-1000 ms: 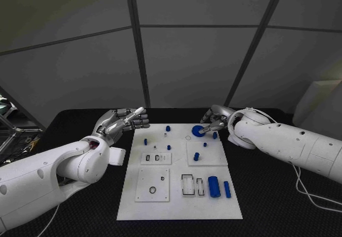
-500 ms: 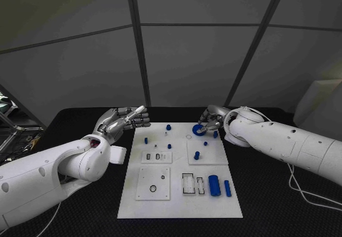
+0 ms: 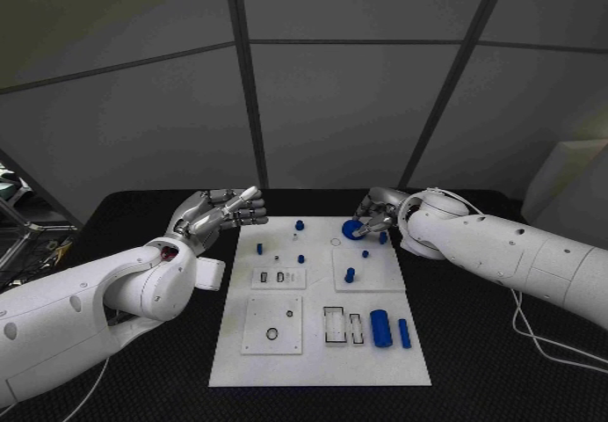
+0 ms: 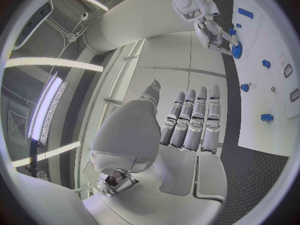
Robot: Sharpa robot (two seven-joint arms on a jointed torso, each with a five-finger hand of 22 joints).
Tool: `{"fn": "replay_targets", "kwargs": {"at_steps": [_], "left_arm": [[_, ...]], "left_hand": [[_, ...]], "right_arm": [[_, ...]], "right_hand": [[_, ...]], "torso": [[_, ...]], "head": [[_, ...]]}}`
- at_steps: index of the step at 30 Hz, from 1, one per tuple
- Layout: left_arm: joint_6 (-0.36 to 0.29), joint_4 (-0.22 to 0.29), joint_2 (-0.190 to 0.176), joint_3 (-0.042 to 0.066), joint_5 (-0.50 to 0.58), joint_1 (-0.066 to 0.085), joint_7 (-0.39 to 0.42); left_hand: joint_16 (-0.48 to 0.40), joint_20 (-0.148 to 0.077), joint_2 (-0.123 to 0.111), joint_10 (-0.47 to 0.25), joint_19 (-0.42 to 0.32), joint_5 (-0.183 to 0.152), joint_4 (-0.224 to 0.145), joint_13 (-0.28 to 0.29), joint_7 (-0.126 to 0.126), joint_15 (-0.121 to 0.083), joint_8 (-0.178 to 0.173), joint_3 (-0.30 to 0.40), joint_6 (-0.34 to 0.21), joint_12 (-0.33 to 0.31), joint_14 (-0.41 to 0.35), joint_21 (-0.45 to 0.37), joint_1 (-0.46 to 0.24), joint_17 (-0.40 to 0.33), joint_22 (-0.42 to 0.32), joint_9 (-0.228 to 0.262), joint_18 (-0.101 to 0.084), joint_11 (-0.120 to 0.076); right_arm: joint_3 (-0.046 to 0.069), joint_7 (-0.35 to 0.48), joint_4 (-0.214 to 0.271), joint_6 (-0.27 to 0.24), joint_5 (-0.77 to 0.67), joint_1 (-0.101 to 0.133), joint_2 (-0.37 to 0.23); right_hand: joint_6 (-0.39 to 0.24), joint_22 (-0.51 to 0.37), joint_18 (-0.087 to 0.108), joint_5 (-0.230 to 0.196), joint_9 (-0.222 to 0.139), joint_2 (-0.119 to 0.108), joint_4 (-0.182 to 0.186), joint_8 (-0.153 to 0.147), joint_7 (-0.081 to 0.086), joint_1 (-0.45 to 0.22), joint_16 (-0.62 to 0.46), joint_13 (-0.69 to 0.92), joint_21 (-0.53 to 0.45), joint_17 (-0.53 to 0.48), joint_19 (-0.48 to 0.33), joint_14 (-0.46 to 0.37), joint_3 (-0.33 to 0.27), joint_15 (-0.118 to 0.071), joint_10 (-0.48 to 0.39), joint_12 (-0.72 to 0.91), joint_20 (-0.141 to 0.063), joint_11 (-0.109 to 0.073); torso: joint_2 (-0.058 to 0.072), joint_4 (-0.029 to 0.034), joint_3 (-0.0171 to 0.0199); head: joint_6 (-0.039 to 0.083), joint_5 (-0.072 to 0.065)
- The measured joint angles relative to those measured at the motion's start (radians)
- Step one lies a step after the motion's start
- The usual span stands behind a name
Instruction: Assemble the parts on the task board
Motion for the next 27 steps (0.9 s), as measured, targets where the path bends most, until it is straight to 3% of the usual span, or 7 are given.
{"fn": "replay_targets", "kwargs": {"at_steps": [5, 13, 17, 25, 27], "left_arm": [[0.000, 0.000, 0.000, 0.000, 0.000, 0.000, 0.000], [0.001, 0.000, -0.001, 0.000, 0.000, 0.000, 0.000], [0.001, 0.001, -0.001, 0.000, 0.000, 0.000, 0.000], [0.002, 0.000, -0.001, 0.000, 0.000, 0.000, 0.000], [0.002, 0.000, -0.001, 0.000, 0.000, 0.000, 0.000]], "left_hand": [[0.000, 0.000, 0.000, 0.000, 0.000, 0.000, 0.000, 0.000, 0.000, 0.000, 0.000, 0.000, 0.000, 0.000, 0.000, 0.000, 0.000, 0.000, 0.000, 0.000, 0.000, 0.000], [0.000, 0.000, 0.000, 0.000, 0.000, 0.000, 0.000, 0.000, 0.000, 0.000, 0.000, 0.000, 0.000, 0.000, 0.000, 0.000, 0.000, 0.000, -0.001, 0.000, 0.000, 0.000], [0.000, 0.000, 0.000, 0.000, 0.000, 0.000, 0.000, 0.000, 0.000, 0.000, 0.000, 0.000, 0.000, 0.000, 0.000, 0.000, 0.000, 0.000, -0.001, 0.000, 0.000, 0.000], [0.000, 0.000, 0.000, 0.000, 0.000, 0.000, 0.000, 0.000, 0.000, 0.000, 0.000, 0.000, 0.000, 0.000, 0.000, 0.000, 0.000, 0.000, -0.001, 0.000, 0.000, 0.000], [0.000, 0.000, 0.000, 0.000, 0.000, 0.000, 0.000, 0.000, 0.000, 0.000, 0.000, 0.000, 0.000, 0.000, 0.000, 0.000, 0.000, 0.000, -0.001, 0.000, 0.000, 0.000]], "right_arm": [[0.001, 0.000, -0.002, 0.008, -0.008, 0.002, 0.000], [0.002, 0.000, -0.002, 0.013, -0.021, 0.003, -0.001], [0.001, 0.004, 0.006, 0.002, -0.029, 0.002, -0.001], [-0.001, 0.023, 0.061, -0.083, -0.054, -0.002, -0.004], [-0.001, 0.026, 0.085, -0.109, -0.063, -0.002, -0.010]], "right_hand": [[0.008, 0.000, 0.000, 0.024, 0.001, 0.006, -0.009, 0.000, -0.001, 0.006, 0.003, 0.000, 0.000, 0.000, 0.000, 0.000, 0.009, 0.000, 0.000, 0.008, 0.000, 0.000], [0.082, 0.000, 0.000, 0.033, 0.007, 0.032, -0.038, 0.023, -0.013, 0.004, 0.007, 0.000, 0.004, 0.000, 0.004, 0.000, 0.038, 0.000, 0.000, 0.023, -0.004, -0.005], [0.093, 0.000, 0.000, 0.033, 0.005, 0.048, -0.053, 0.027, -0.004, 0.007, 0.007, 0.000, 0.008, 0.000, 0.007, -0.002, 0.050, -0.002, 0.000, 0.034, -0.007, -0.015], [0.094, 0.000, 0.000, 0.034, 0.005, 0.062, -0.058, 0.027, -0.003, -0.002, 0.011, 0.000, 0.019, 0.000, 0.007, -0.002, 0.054, -0.013, 0.000, 0.045, -0.014, -0.025], [0.094, 0.000, -0.016, 0.034, 0.005, 0.064, -0.059, 0.027, -0.003, -0.005, 0.011, 0.000, 0.019, 0.000, 0.003, -0.002, 0.053, -0.013, 0.000, 0.045, -0.018, -0.025]], "torso": [[0.000, 0.0000, 0.0000], [0.000, 0.0006, 0.0001], [0.000, 0.0007, 0.0003], [0.000, 0.0008, 0.0009], [0.000, 0.0012, 0.0009]], "head": [[-0.002, -0.001], [-0.004, -0.002], [-0.004, -0.002], [-0.002, -0.001], [-0.001, 0.001]]}}
